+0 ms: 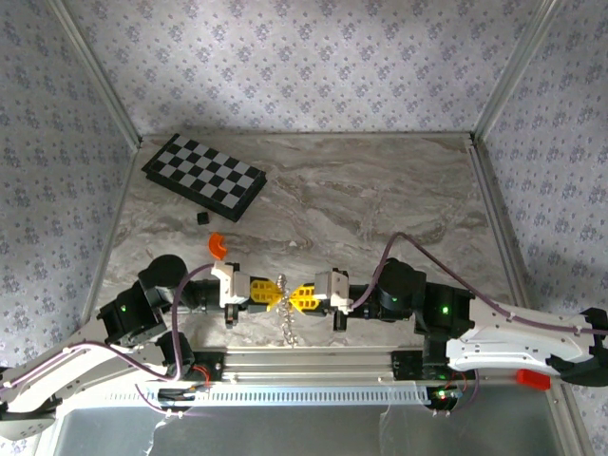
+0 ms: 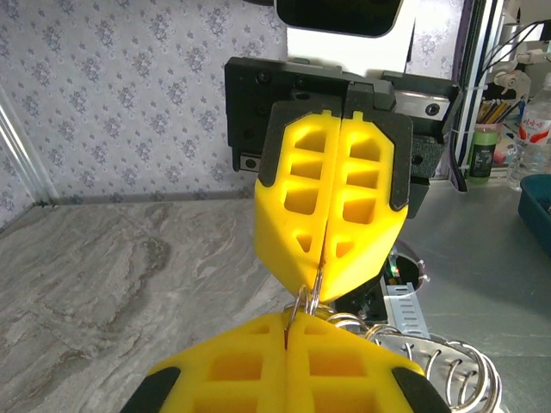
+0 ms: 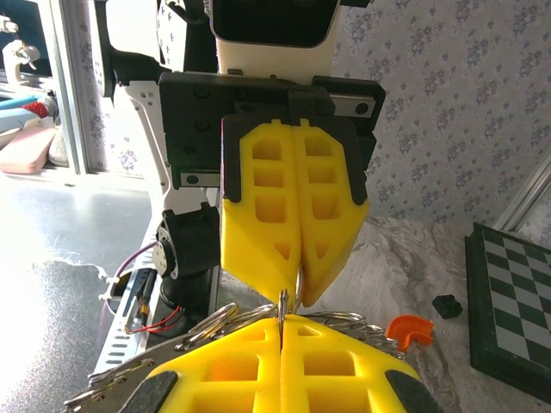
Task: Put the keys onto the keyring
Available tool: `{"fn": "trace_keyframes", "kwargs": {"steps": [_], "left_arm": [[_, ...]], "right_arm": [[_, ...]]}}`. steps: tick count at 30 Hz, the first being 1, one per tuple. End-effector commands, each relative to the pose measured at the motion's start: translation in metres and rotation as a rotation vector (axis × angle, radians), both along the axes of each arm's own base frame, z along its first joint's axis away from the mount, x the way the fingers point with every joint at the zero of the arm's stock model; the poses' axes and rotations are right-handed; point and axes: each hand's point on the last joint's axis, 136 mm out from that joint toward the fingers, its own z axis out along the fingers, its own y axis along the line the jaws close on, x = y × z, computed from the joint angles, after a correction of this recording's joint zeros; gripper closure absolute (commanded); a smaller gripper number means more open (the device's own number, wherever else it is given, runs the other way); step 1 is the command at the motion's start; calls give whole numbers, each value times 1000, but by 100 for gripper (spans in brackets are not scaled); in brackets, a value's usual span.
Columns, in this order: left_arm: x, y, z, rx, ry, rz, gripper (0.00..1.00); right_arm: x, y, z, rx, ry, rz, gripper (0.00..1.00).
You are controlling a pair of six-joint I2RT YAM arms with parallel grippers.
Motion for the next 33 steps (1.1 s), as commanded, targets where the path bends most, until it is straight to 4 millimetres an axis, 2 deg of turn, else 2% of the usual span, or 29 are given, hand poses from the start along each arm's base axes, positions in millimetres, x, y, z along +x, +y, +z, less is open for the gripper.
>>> {"fn": "trace_keyframes", "kwargs": {"steps": [1, 17, 33], "left_arm": [[3, -3, 11, -15, -19, 15, 100], [5, -2, 10, 13, -12, 27, 100], [9, -4, 7, 36, 4, 47, 100]], "right_arm": [[-6, -1, 13, 50, -36, 30, 100], [-6, -3, 16, 54, -85, 22, 100], [-2, -4, 6, 8, -144, -15, 100]]}}
